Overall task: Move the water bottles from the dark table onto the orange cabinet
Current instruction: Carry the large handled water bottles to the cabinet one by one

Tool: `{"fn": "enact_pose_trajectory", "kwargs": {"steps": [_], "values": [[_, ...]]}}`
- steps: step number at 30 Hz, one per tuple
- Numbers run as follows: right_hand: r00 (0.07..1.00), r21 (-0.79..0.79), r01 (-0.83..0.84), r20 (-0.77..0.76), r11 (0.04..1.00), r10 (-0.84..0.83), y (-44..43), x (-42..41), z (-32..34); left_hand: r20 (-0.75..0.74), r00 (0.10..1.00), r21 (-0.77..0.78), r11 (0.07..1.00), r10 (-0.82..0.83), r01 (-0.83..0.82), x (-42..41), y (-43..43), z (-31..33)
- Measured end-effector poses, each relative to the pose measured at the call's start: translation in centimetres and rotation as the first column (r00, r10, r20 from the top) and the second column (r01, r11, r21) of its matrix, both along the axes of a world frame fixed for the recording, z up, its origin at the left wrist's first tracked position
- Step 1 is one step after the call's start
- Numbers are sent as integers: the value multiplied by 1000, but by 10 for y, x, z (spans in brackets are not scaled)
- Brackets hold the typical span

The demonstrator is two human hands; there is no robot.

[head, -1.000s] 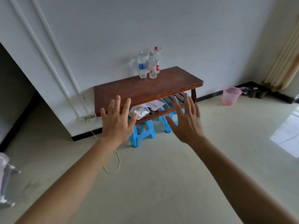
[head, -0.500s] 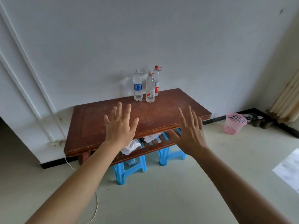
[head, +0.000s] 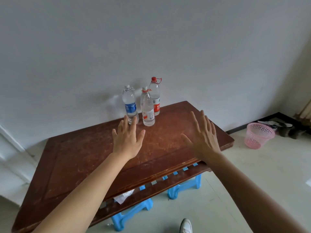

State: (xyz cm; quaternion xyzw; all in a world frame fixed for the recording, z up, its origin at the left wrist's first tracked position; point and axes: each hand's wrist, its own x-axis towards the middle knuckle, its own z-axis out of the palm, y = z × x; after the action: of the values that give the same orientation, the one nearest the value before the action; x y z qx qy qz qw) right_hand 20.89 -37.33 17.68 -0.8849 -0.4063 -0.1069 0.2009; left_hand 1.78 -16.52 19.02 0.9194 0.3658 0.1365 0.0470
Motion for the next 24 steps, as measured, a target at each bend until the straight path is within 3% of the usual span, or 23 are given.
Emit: {"fn": "enact_pose_trajectory", "kwargs": {"steps": [7, 11, 19, 24], "values": [[987, -15, -143, -81, 990, 142, 135, 142, 5, -101, 990, 17, 995, 101, -100, 106, 100, 8], [965, -12, -236, -122, 972, 233, 209, 195, 11, -77, 980, -25, 982, 185, -188, 147, 147, 3], [889, 47, -375, -264, 926, 374, 343, 220, -2, -180, 950, -165, 944, 257, -286, 168, 198, -47], [844, 55, -447, -303, 893, 442, 397, 209, -4, -226, 967, -255, 950, 121, -179, 185, 249, -72]]}}
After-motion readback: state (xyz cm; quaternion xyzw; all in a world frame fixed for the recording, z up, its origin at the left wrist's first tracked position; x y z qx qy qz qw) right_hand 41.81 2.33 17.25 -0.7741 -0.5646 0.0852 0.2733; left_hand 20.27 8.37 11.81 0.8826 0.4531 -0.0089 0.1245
